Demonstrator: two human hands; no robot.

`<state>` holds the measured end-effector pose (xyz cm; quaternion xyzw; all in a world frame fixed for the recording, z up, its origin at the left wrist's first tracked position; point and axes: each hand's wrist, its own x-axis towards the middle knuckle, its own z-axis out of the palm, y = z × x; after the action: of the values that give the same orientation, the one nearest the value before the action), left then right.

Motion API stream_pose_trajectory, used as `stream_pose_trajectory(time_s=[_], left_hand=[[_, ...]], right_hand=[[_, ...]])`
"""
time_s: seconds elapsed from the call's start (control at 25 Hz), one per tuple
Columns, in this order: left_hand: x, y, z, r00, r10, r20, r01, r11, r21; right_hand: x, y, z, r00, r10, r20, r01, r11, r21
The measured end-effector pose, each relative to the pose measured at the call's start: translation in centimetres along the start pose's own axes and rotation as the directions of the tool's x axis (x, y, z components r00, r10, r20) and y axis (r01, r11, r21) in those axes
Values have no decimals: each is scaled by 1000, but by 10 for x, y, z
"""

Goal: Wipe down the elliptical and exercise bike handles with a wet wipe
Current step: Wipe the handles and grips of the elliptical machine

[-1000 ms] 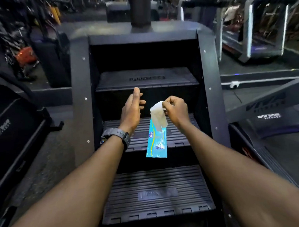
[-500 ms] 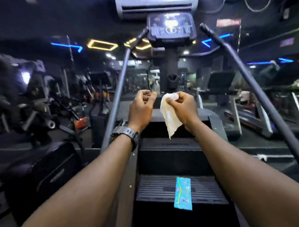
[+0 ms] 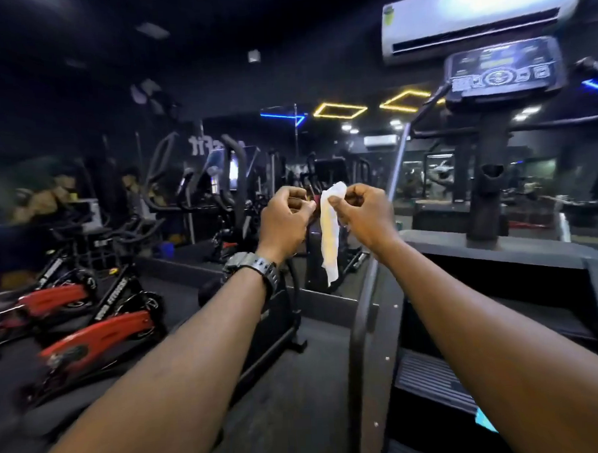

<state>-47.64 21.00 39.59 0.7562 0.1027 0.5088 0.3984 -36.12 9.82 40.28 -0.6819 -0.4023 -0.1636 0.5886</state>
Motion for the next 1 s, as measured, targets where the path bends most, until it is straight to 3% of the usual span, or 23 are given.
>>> stream_pose_trajectory(time_s=[0.2, 0.48, 0.72, 1.0], left_hand=[[12, -71, -125, 995, -37, -93, 41, 998, 44], [100, -160, -249, 999, -37, -14, 38, 997, 65], [175, -245, -244, 999, -26, 21, 26, 1000, -12], [303, -338, -208, 997, -28, 68, 31, 998, -52]], right_hand=[[-7, -41, 124, 999, 15, 50, -11, 996, -86], [29, -67, 266, 998, 58, -2, -58, 993, -105], [86, -32, 332, 998, 44, -46, -50, 989, -139], [211, 35, 418, 996, 28, -88, -44, 984, -175]])
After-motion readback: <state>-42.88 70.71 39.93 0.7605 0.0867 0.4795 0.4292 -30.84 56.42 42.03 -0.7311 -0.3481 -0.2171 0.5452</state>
